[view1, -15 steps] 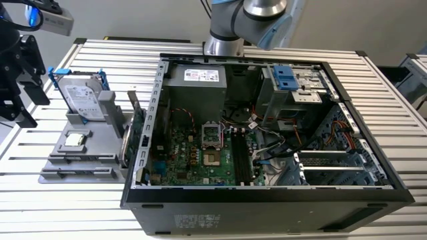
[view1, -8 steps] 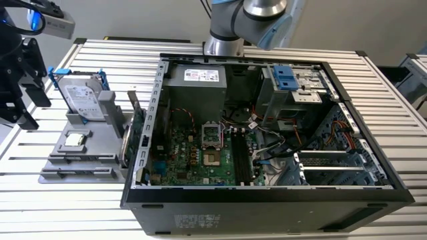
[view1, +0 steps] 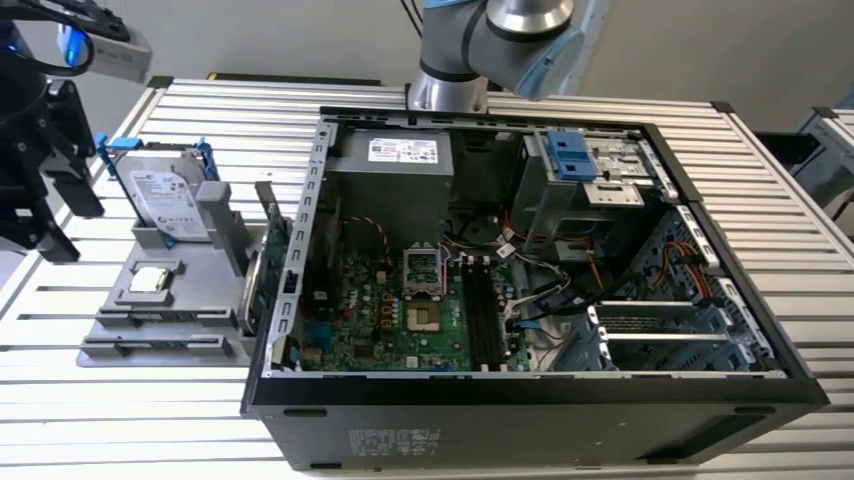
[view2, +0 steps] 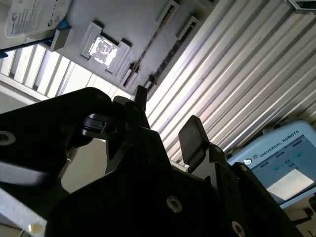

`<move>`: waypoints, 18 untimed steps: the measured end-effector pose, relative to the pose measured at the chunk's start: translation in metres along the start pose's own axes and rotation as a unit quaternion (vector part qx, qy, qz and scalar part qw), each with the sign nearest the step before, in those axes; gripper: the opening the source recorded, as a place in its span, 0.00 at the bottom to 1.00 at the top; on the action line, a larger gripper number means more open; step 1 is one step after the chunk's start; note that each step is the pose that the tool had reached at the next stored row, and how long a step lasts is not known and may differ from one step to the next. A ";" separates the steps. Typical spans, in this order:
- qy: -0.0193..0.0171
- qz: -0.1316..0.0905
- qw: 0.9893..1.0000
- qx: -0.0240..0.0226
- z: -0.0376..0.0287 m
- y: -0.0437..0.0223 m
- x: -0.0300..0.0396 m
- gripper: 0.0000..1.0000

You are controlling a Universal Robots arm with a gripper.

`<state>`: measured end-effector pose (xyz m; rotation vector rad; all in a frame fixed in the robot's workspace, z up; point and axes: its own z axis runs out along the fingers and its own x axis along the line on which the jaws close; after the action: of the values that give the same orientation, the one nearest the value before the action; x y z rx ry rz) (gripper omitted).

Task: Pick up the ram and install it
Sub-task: 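Pick up the ram and move it above insertion slot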

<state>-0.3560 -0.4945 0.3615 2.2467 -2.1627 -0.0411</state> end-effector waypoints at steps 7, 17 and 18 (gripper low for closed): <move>0.000 0.000 1.000 0.000 0.0043 -0.0001 0.0000 1.00; 0.000 0.000 1.000 0.000 0.0108 -0.0003 0.0000 1.00; 0.000 0.000 1.000 0.000 0.0115 -0.0004 0.0000 1.00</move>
<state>-0.3560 -0.4945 0.3500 2.2466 -2.1628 -0.0411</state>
